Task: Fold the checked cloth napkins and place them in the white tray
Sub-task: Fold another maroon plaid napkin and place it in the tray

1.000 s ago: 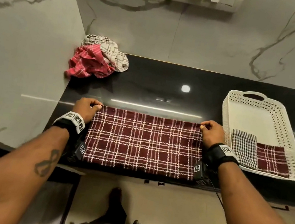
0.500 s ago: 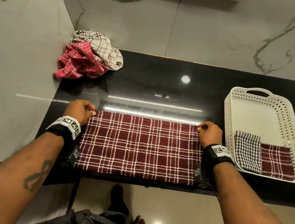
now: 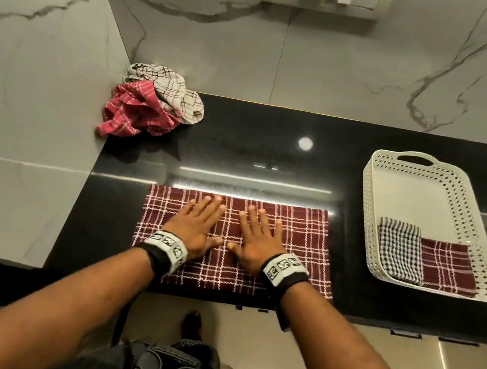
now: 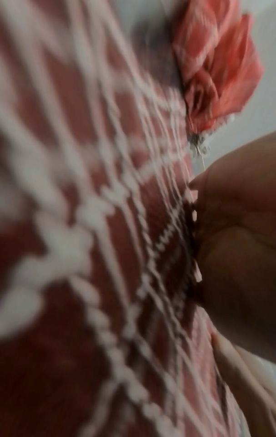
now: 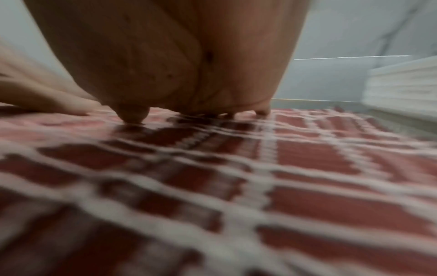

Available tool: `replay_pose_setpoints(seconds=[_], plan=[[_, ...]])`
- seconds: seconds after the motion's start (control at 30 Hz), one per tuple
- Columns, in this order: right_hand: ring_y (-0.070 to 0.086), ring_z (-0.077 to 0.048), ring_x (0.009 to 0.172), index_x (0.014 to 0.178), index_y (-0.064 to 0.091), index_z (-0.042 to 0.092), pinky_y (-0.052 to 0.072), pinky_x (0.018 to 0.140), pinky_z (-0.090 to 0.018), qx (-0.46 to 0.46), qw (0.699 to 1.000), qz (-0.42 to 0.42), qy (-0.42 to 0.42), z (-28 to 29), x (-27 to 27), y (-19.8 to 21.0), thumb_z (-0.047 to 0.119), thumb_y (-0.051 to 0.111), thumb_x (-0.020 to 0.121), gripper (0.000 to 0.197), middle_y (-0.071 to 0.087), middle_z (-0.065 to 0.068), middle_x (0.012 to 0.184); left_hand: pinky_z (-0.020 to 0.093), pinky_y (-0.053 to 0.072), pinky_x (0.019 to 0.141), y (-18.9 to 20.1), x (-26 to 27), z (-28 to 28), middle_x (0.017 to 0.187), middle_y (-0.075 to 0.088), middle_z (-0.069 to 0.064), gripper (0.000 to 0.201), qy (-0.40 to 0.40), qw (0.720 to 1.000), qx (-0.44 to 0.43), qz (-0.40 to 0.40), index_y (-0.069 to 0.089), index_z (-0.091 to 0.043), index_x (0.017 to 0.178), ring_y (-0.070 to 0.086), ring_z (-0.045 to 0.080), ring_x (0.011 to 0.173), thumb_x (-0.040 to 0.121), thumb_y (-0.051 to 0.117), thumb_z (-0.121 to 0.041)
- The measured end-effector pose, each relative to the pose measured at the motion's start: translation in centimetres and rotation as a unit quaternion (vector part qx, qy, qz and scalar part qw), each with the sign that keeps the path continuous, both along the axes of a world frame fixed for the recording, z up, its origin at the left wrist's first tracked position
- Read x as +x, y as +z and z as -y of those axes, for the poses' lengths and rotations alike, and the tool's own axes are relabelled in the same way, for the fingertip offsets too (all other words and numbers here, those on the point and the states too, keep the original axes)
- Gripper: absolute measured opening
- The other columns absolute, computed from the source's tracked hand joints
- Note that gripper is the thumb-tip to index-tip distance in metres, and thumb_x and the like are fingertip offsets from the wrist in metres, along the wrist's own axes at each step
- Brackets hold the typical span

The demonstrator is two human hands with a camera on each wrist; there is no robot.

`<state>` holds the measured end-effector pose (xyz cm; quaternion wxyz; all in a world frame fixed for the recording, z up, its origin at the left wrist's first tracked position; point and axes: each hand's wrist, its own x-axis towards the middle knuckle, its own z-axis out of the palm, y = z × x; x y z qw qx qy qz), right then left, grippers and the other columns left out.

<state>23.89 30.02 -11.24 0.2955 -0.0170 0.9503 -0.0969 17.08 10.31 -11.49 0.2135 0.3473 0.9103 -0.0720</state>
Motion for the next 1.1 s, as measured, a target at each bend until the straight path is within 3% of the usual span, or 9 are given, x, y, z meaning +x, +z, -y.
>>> replay_pose_setpoints(seconds=[0.13, 0.23, 0.37, 0.47, 0.57, 0.73, 0.9, 1.0, 1.1], plan=[[-0.032, -0.028, 0.144, 0.151, -0.026, 0.025, -0.019, 0.113, -0.062, 0.042, 0.988, 0.003, -0.148, -7.5, 3.0, -0.5, 0.079, 0.013, 0.090, 0.091, -0.040, -0.004, 0.154, 0.048, -0.006, 0.123, -0.5, -0.7, 6.6, 0.159, -0.030, 0.004, 0.084, 0.092, 0.996, -0.011, -0.015, -0.022, -0.024, 0.153, -0.023, 0.024, 0.148, 0.091, 0.002, -0.074], [-0.027, -0.027, 0.148, 0.155, -0.020, 0.020, -0.012, 0.116, -0.064, 0.065, 0.977, 0.015, -0.204, -11.1, 4.3, -0.2, 0.075, 0.016, 0.092, 0.092, -0.035, -0.004, 0.158, 0.047, -0.008, 0.122, -0.2, -1.2, 9.6, 0.159, -0.030, 0.004, 0.086, 0.133, 0.990, -0.041, -0.015, -0.019, -0.020, 0.155, -0.024, 0.020, 0.148, 0.090, -0.001, -0.073], [-0.029, -0.029, 0.147, 0.155, -0.016, 0.012, -0.016, 0.115, -0.063, 0.075, 0.980, -0.037, -0.182, -8.6, 3.9, 1.1, 0.068, 0.018, 0.096, 0.089, -0.029, -0.012, 0.160, 0.048, -0.009, 0.122, 0.6, -0.3, 7.3, 0.162, -0.025, 0.007, 0.085, 0.131, 0.991, -0.016, -0.024, -0.013, -0.016, 0.157, -0.022, 0.022, 0.149, 0.094, 0.006, -0.070], [-0.025, -0.029, 0.147, 0.155, -0.015, 0.016, -0.014, 0.117, -0.060, 0.010, 0.994, -0.051, -0.100, -3.0, 3.9, 1.6, 0.066, 0.017, 0.096, 0.083, -0.028, -0.009, 0.160, 0.048, -0.007, 0.123, 1.6, 2.5, 2.1, 0.161, -0.025, 0.004, 0.075, 0.055, 0.998, 0.032, -0.012, -0.014, -0.022, 0.156, -0.021, 0.022, 0.149, 0.098, 0.012, -0.063], [-0.021, -0.028, 0.150, 0.157, -0.010, 0.021, -0.012, 0.117, -0.061, -0.013, 0.999, -0.017, -0.031, 1.0, 4.7, 0.7, 0.065, 0.018, 0.097, 0.079, -0.023, -0.006, 0.162, 0.049, -0.003, 0.124, 1.1, 5.1, -1.6, 0.162, -0.023, 0.001, 0.069, -0.006, 1.000, 0.013, 0.010, -0.012, -0.025, 0.156, -0.018, 0.021, 0.150, 0.101, 0.013, -0.058], [-0.031, -0.025, 0.146, 0.154, -0.022, 0.022, -0.021, 0.113, -0.059, 0.016, 0.993, -0.020, -0.117, -4.4, 7.2, -0.3, 0.074, 0.017, 0.093, 0.089, -0.035, -0.004, 0.157, 0.049, -0.007, 0.123, -0.4, 5.7, 3.9, 0.159, -0.031, 0.002, 0.078, 0.088, 0.996, 0.001, 0.006, -0.021, -0.027, 0.154, -0.023, 0.023, 0.149, 0.094, 0.006, -0.070], [-0.027, -0.025, 0.148, 0.155, -0.019, 0.015, -0.018, 0.115, -0.061, 0.050, 0.977, -0.006, -0.206, -10.7, 9.8, -0.4, 0.078, 0.020, 0.090, 0.098, -0.029, -0.007, 0.161, 0.048, -0.011, 0.122, -0.3, 6.1, 10.9, 0.158, -0.033, 0.004, 0.086, 0.200, 0.979, -0.032, 0.006, -0.019, -0.020, 0.155, -0.026, 0.021, 0.148, 0.092, 0.006, -0.073], [-0.026, -0.028, 0.149, 0.156, -0.014, 0.009, -0.016, 0.116, -0.061, 0.069, 0.977, -0.052, -0.193, -8.5, 9.8, 0.2, 0.068, 0.020, 0.096, 0.091, -0.024, -0.013, 0.162, 0.047, -0.013, 0.121, 0.3, 6.7, 10.2, 0.159, -0.031, 0.007, 0.086, 0.204, 0.979, -0.021, -0.008, -0.017, -0.016, 0.156, -0.026, 0.021, 0.148, 0.094, 0.006, -0.071], [-0.028, -0.029, 0.147, 0.155, -0.017, 0.012, -0.019, 0.115, -0.058, 0.005, 0.988, -0.104, -0.116, -2.8, 9.3, 0.7, 0.058, 0.016, 0.099, 0.080, -0.029, -0.011, 0.160, 0.046, -0.011, 0.123, 1.1, 8.2, 5.7, 0.160, -0.029, 0.005, 0.077, 0.130, 0.989, 0.060, -0.042, -0.018, -0.018, 0.155, -0.025, 0.022, 0.148, 0.097, 0.005, -0.064]])
